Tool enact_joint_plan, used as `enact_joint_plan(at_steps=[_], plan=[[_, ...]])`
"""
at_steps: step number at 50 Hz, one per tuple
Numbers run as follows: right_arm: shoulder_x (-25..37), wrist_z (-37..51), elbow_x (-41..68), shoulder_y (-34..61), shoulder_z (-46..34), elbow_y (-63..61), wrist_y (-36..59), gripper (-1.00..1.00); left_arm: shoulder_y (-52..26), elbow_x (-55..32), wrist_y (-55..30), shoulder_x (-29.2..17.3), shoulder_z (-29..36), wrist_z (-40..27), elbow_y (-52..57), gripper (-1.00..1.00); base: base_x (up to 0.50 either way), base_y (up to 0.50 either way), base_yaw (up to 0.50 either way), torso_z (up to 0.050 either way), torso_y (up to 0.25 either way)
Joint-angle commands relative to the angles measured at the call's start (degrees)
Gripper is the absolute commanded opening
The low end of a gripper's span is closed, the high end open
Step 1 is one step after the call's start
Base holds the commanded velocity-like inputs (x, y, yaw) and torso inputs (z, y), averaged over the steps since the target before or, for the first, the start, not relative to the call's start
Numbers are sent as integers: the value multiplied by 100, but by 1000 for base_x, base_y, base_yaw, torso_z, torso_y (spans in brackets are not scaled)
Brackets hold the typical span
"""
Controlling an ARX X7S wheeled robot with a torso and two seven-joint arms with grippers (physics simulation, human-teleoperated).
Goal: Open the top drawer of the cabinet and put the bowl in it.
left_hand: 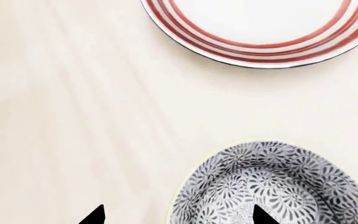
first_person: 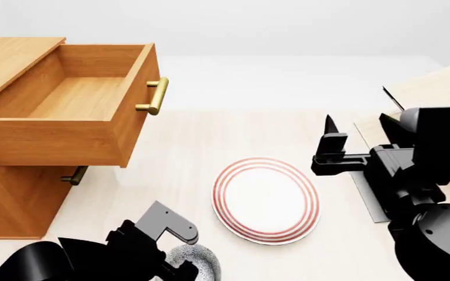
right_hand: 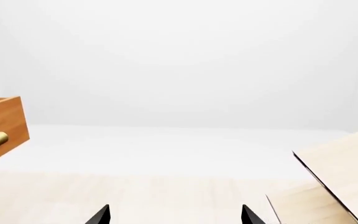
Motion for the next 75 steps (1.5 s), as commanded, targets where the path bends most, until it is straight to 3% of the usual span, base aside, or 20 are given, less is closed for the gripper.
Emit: enact_joint_plan(at_steps=[1,45,46,75], plan=[[-16,-36,-56,-16,-35,56,-39,100,61,143,172,27,141,120,-175,100,0,0,0,0,0],[-14,-76,-108,-66,-82,125,-131,100,186,309,482,82,352,275,-537,100,0,0,0,0,0],[-11,-82,-121,-73,-89,116,-137,100,191,300,487,77,348,275,-520,-100,0,0,0,0,0],[-9,-60,-112,-78,-120,107,-162,100,229,205,602,29,240,187,-450,-100,0,0,0,0,0]])
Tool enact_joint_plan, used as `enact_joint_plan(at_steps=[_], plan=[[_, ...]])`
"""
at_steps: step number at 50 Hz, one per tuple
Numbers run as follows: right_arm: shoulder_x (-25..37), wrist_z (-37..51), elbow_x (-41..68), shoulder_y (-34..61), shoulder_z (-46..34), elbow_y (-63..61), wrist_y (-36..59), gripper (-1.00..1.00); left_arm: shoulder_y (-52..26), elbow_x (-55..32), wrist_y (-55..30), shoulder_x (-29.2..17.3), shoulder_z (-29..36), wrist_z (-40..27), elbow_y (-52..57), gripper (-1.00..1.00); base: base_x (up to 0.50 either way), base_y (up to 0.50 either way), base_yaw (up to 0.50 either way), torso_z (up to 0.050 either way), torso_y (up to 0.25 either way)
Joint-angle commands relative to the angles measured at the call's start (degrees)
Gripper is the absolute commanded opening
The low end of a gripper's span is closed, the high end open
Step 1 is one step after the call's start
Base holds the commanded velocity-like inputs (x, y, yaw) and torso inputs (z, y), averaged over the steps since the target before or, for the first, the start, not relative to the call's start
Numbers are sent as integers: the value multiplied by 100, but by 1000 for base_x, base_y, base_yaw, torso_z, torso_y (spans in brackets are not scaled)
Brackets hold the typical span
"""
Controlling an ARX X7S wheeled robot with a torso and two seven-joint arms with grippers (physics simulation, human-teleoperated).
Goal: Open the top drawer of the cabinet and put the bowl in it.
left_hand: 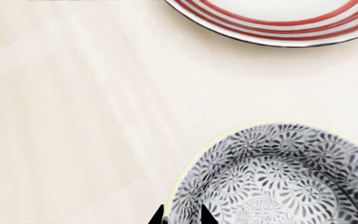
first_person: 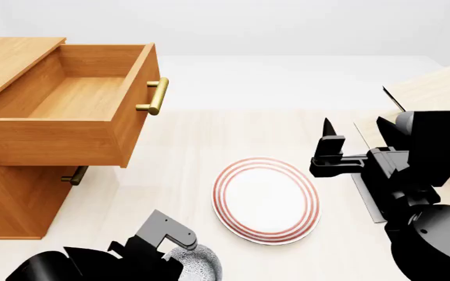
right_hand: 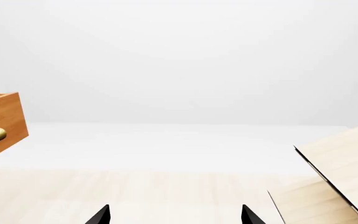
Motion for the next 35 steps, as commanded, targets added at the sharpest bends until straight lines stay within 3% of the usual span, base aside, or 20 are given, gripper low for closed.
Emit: enact_joint_plan(at_steps=[1,19,35], plan=[[10,15,10,-2,-4,-19,-8,100,10,-37,17,11,-70,-30,61,-100,0,0,0,0,0],[56,127,164,74,48,-112,43,100,-417,-785,-342,-90,-691,-571,752,-100,0,0,0,0,0],[135,296,397,136,159,-276,95,100,-487,-1249,-542,-144,-867,-1003,1344,-100,0,0,0,0,0]])
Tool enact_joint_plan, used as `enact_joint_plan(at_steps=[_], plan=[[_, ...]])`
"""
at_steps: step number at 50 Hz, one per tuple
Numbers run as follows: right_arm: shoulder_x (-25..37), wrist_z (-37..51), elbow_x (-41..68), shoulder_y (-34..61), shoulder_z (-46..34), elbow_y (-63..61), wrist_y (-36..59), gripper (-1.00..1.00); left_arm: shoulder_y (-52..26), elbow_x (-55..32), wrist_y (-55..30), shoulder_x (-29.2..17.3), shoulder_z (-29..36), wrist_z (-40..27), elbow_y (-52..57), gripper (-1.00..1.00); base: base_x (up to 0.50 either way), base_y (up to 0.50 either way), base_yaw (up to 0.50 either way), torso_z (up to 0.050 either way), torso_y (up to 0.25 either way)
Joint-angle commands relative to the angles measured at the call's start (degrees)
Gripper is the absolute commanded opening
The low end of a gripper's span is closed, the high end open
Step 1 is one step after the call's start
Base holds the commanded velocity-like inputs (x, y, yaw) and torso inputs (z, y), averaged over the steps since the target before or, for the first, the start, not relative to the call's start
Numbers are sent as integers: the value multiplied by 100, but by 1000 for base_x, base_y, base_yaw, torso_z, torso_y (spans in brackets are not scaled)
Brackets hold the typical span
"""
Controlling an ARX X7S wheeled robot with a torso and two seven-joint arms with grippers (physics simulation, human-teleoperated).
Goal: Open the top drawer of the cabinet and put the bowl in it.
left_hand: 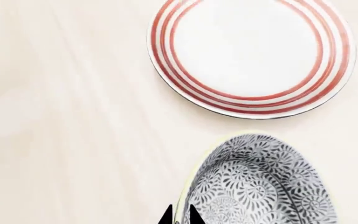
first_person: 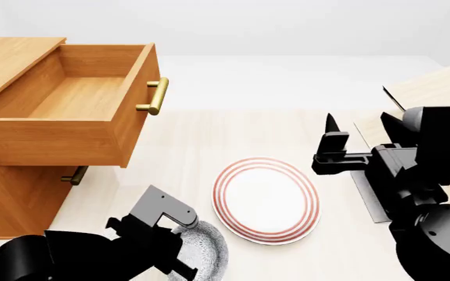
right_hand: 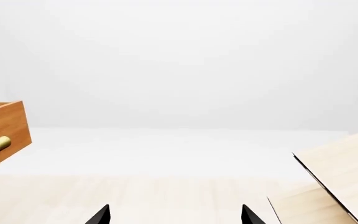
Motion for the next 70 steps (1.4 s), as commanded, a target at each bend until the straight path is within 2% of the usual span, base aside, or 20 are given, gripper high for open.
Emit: enact_joint_plan(at_steps=[1,8,23,29,45,57,70], plan=[[55,117,158,43,75,-107,36,100,-136,-415,-181,-38,-240,-381,463,-100,0,0,0,0,0],[104,179,244,32,128,-197,43,100,-221,-785,-304,-38,-369,-685,831,-100,0,0,0,0,0],[224,273,416,17,323,-274,-8,100,-1081,-2461,-665,201,-545,-2018,1574,-100,0,0,0,0,0],[292,375,560,91,413,-338,8,100,-1867,-3413,-631,358,-386,-2785,1516,-100,0,0,0,0,0],[533,455,777,-156,834,-463,-158,100,-3808,-5003,-209,448,-34,-3982,1180,-100,0,0,0,0,1],[625,472,872,-304,1009,-531,-240,100,-5188,-5209,-60,535,-107,-4086,260,-100,0,0,0,0,0],[670,475,936,-339,1059,-552,-265,100,-6331,-4287,-49,568,-405,-3586,-1114,-100,0,0,0,0,1]])
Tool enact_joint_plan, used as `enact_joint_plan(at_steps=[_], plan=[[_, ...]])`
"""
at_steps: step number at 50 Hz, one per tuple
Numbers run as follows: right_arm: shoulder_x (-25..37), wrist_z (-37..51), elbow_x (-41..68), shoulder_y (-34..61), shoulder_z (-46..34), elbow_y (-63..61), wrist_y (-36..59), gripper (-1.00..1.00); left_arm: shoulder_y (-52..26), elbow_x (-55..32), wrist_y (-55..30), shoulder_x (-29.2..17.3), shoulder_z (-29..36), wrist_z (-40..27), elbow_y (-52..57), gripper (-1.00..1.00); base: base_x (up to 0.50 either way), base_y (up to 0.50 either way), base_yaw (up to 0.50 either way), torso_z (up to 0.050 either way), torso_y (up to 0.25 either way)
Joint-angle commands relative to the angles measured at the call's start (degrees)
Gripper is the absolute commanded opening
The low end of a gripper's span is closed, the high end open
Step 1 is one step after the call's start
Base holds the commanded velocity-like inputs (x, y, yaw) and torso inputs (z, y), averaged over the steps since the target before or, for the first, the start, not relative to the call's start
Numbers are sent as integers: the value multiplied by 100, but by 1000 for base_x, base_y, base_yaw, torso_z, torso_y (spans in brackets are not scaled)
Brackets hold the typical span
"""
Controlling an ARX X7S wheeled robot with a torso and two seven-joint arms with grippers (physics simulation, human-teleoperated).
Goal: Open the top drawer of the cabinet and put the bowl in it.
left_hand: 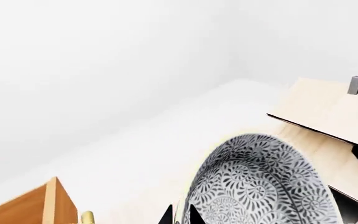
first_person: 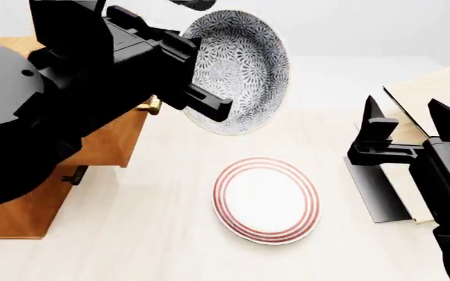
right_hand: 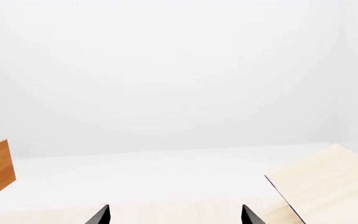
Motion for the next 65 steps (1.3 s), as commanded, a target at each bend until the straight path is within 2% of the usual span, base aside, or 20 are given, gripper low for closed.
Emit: enact_joint_plan(at_steps=[1,12,27,38,65], plan=[[55,7,60,-66,79,-38,-38,100,-1002,646,33,14,-194,293,-1064,-100,0,0,0,0,0],[32,-48,-25,-92,50,29,-68,100,-1298,2050,241,-60,-96,1194,-2156,-100,0,0,0,0,0],[-50,-89,-155,-23,-100,132,-60,100,-1237,3610,979,-189,342,2240,-3485,-100,0,0,0,0,0],[-80,-126,-224,-43,-150,164,-81,100,-1099,4075,1390,-266,436,2388,-4087,-100,0,0,0,0,1],[-109,-72,-261,30,-280,165,-45,100,-21,4319,2202,-507,248,2205,-4593,-100,0,0,0,0,0]])
